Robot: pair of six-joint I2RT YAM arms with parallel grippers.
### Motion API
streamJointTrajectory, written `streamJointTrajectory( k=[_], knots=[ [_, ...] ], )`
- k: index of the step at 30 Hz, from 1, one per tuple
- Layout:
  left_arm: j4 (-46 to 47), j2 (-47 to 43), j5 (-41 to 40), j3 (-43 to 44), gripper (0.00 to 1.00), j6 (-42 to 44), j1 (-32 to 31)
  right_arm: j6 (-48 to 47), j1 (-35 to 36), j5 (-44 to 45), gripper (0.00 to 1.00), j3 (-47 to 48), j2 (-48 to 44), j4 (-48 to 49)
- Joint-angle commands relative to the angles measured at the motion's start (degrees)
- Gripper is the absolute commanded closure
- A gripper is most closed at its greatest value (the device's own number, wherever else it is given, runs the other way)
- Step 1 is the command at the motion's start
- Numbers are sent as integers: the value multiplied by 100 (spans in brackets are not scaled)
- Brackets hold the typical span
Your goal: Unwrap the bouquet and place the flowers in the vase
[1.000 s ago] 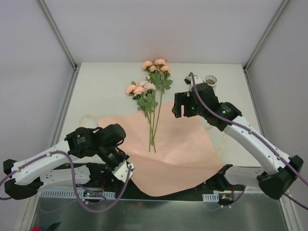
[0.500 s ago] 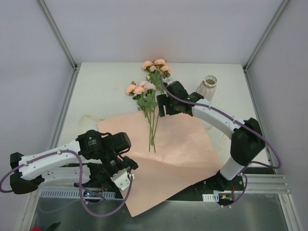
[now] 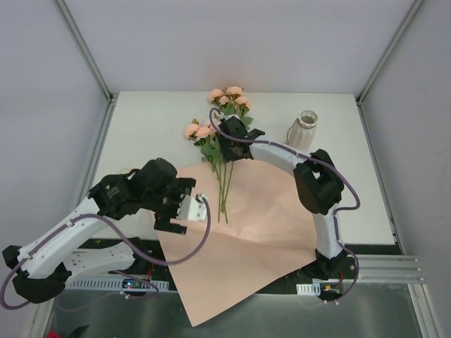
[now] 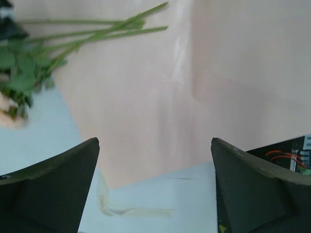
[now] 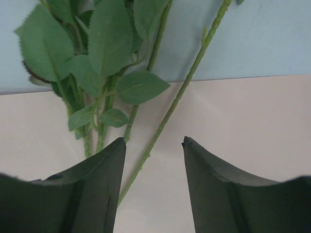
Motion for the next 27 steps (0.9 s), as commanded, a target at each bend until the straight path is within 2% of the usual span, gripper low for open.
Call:
streamJointTrajectory(
  k=[1,4,5,8,12,19,22,27],
  knots=[
    [212,332,-338,167,1,-707,1666,-142,-44,532,47,292,342,164],
    [290,639,12,255,1,-786,2583,-81,-132,576,50,213,421,288],
    [326,754,153,316,1,-839,3152,-46,-159,576,50,178,430,296],
    [326,1316,488,562,2,-1155,3971,16,-238,454,51,107,465,428],
    [378,1923,593,686,6,-1524,4334,112,-256,278,52,177,640,560],
    [686,2135,419,449,8,-2008,4379,297,-291,146,56,370,992,666],
    [721,2083,339,352,9,-2105,4475,306,-299,189,62,511,1124,639],
    [888,1828,129,106,10,-2149,4493,358,-291,260,83,573,1124,569]
  ],
)
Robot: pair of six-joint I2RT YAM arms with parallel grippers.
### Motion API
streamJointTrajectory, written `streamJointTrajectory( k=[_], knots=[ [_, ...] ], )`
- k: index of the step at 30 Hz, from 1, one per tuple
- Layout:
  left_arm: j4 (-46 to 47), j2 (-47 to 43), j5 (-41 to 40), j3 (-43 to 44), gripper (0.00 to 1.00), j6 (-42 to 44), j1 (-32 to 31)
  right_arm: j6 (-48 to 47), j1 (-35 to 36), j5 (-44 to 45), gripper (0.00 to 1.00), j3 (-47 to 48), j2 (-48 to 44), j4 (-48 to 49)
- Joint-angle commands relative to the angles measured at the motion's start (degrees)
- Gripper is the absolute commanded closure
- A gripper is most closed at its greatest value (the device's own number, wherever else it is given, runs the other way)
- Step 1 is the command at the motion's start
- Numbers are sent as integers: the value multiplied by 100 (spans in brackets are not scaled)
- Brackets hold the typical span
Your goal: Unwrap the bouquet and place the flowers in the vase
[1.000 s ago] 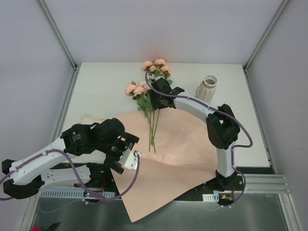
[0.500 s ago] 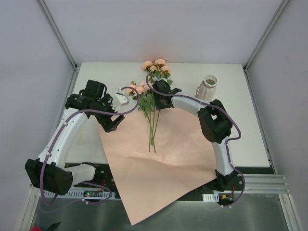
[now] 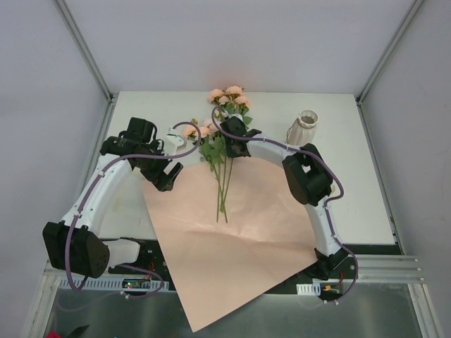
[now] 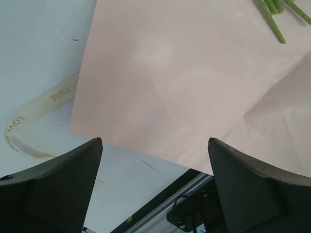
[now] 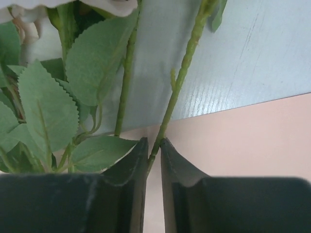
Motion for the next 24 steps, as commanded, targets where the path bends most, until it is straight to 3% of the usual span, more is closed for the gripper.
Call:
streamJointTrajectory(
  k=[1,2,4,10,19,24],
  knots=[
    [130,-268,-265,-244,11,-204,61,136,-11,19,87,171,64,-52],
    [156,-277,-283,-270,11,-213,70,162,-2,46,94,171,21,-78],
    [165,-330,-327,-341,11,-230,78,206,-2,125,99,144,-41,-69],
    [157,-348,-362,-385,11,-283,201,329,-2,458,99,-92,-638,71],
    [156,-233,-398,-394,11,-379,526,382,-11,916,99,-1453,-2622,817],
    [165,-198,-178,-411,12,-459,579,-65,7,960,99,-2027,-3477,1583]
  ],
)
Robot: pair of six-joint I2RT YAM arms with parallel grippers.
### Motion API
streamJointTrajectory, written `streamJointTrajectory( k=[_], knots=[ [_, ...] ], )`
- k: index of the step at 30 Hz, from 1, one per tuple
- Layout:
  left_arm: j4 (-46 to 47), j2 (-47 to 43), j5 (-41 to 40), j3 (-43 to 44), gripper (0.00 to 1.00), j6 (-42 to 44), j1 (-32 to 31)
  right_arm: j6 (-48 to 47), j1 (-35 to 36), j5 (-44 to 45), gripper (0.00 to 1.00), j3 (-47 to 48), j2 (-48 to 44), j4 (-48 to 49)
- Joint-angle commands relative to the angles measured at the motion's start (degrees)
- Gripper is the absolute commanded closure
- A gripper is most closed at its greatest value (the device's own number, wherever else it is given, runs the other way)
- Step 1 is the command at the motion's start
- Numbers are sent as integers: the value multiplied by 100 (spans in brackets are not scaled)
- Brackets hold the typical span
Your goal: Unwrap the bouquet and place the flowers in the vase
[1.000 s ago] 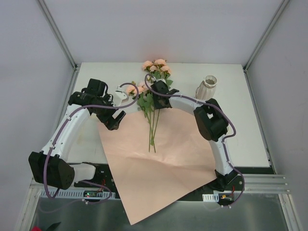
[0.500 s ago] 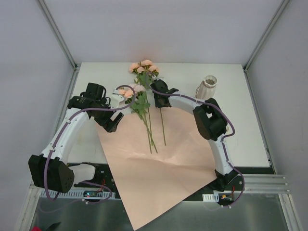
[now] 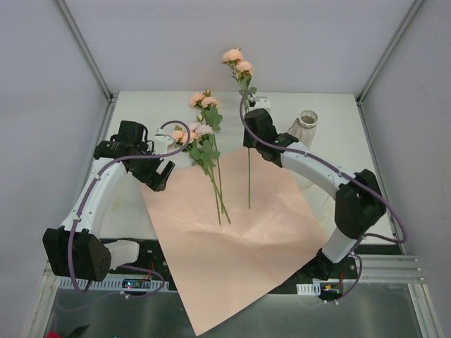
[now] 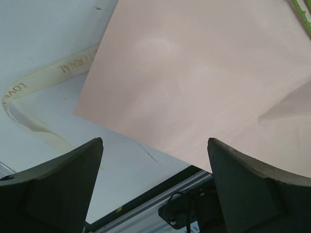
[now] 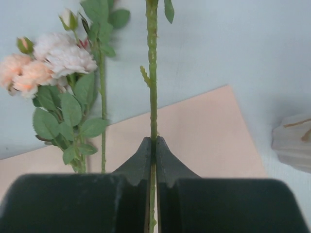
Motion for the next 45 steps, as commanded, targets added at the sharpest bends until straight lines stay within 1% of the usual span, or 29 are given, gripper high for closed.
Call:
streamJointTrajectory(
  k=[1,2,3,4,6,7,8,9,10,11,12,15,20,22,28,32,39,45],
  knots=[
    [25,27,170,-48,12,-161,55,-459,18,267,99,-213,-959,888],
    [34,27,178,-40,12,-179,72,-591,18,285,99,-195,-1083,1271],
    [52,27,231,-40,12,-188,90,-993,9,320,99,-152,-1198,1440],
    [69,18,249,-31,11,-197,99,-1188,9,337,99,-73,-1355,1573],
    [122,27,293,-31,11,-223,134,-1697,0,425,99,305,-1444,2064],
    [131,36,336,-31,11,-240,134,-2352,0,434,99,332,-1558,2388],
    [131,36,354,-31,11,-267,151,-2655,-17,434,99,289,-1620,3261],
    [157,27,380,-31,11,-284,169,-2919,-78,330,99,297,-1664,3679],
    [166,18,450,-39,11,-285,178,-3383,-131,268,99,358,-1682,4023],
    [175,10,486,-40,11,-293,187,-3544,-193,180,99,472,-1673,4296],
    [192,-17,495,-57,11,-302,204,-3685,-333,179,99,812,-1647,4325],
    [210,-61,512,-101,11,-285,239,-4072,-605,136,99,1175,-1629,4474],
    [254,-61,583,-145,11,-241,275,-4625,-975,328,99,1168,-1743,5159],
    [263,-52,618,-128,11,-232,275,-4732,-1124,390,99,1071,-1779,5448],
    [263,-35,680,-31,11,-214,275,-4697,-1476,417,99,720,-1849,5731],
    [263,-61,662,-31,11,-162,283,-4592,-1696,452,99,281,-1858,5880],
    [254,-122,627,-31,11,-109,292,-4425,-1890,487,99,-396,-1920,6153],
    [263,-158,636,13,11,-118,292,-4249,-1934,575,99,-687,-1972,6241]
  ],
)
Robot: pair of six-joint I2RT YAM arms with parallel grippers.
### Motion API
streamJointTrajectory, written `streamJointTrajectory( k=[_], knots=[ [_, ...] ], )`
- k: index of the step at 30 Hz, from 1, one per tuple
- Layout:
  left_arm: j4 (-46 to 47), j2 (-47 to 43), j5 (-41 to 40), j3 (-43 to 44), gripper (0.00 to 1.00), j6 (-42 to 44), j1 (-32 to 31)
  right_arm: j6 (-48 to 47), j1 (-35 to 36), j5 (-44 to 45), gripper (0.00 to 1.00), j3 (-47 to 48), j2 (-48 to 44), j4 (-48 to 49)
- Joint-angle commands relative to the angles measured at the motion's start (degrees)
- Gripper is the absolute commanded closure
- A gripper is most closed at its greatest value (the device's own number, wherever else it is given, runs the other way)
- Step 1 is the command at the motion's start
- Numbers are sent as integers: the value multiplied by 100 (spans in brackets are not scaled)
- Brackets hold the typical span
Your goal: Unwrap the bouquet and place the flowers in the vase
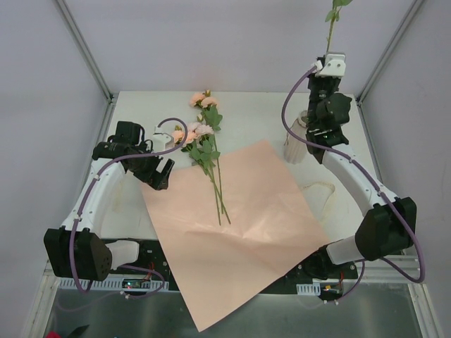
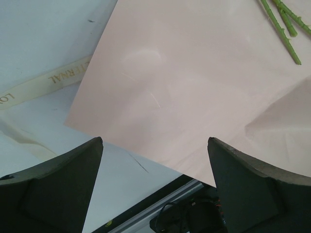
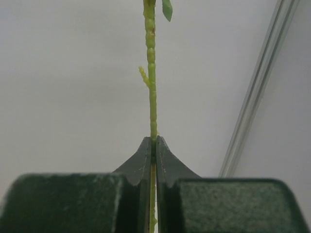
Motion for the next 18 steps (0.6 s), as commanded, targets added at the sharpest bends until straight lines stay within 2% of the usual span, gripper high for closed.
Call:
streamJointTrajectory(
  k=[1,3,4,5,9,10,13,18],
  knots=[
    [16,-162,122,136,11,31,67,291,-30,144,99,-177,-322,600],
    [16,-171,122,144,11,22,67,414,-21,206,97,-283,-488,512],
    [24,-162,122,153,11,14,67,475,-12,206,83,-423,-559,468],
    [25,-162,122,171,11,14,67,528,-4,162,73,-494,-646,424],
    [33,-162,148,241,11,-13,67,800,40,144,59,-811,-1120,12],
    [42,-153,157,250,11,-22,67,853,49,136,53,-855,-1183,-50],
    [42,-153,175,294,11,-48,67,1090,93,48,49,-1039,-1473,-331],
    [59,-171,175,294,11,-57,67,1398,374,-242,49,-1224,-1921,-1007]
  ],
)
